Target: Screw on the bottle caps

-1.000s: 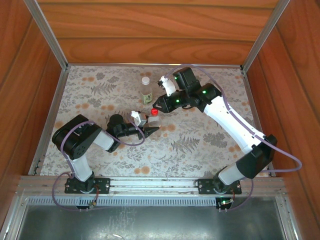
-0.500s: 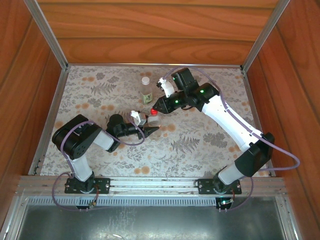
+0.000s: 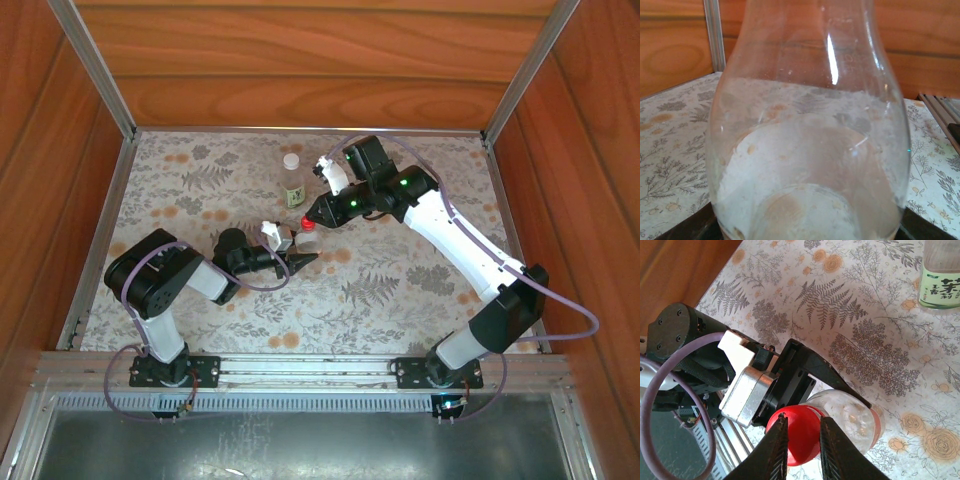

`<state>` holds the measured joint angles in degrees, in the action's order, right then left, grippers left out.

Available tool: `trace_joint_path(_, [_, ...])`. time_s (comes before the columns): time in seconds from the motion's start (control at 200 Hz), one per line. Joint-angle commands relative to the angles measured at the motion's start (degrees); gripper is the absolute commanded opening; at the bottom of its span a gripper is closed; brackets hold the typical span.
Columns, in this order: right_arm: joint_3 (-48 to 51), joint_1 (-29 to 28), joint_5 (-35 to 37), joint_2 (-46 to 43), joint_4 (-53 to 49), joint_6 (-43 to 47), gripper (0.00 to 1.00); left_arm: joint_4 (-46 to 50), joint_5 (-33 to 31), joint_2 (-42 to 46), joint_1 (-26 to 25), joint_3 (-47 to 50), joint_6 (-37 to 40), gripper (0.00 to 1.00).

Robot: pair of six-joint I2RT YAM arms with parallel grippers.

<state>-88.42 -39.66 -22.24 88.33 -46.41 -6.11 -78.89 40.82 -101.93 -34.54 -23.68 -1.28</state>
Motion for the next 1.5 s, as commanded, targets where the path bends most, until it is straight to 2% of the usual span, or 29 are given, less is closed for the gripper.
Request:
trace_joint_path(0.0, [0.9, 0.2, -1.5, 0.3, -2.2, 0.0, 0.23, 11.9, -0.2, -3.2, 0.8, 1.9, -0.3, 0.56])
trace_joint_path(0.545, [3.3, 0.0, -0.2, -3.2, -2.6, -2.9, 0.23, 11.9, -0.1, -3.4, 0.8, 1.7, -0.3, 0.56])
trace_joint_path(0.69, [3.3, 0.0, 0.6, -3.4, -2.2, -3.3, 0.25, 12.0, 0.0, -3.4, 0.7, 1.7, -0.2, 0.56])
trace_joint_path(1.494, [-2.9, -0.3, 1.4, 1.6, -3.0, -4.4, 0.24, 12.3, 1.1, -3.5, 0.6, 1.7, 0.9, 0.56])
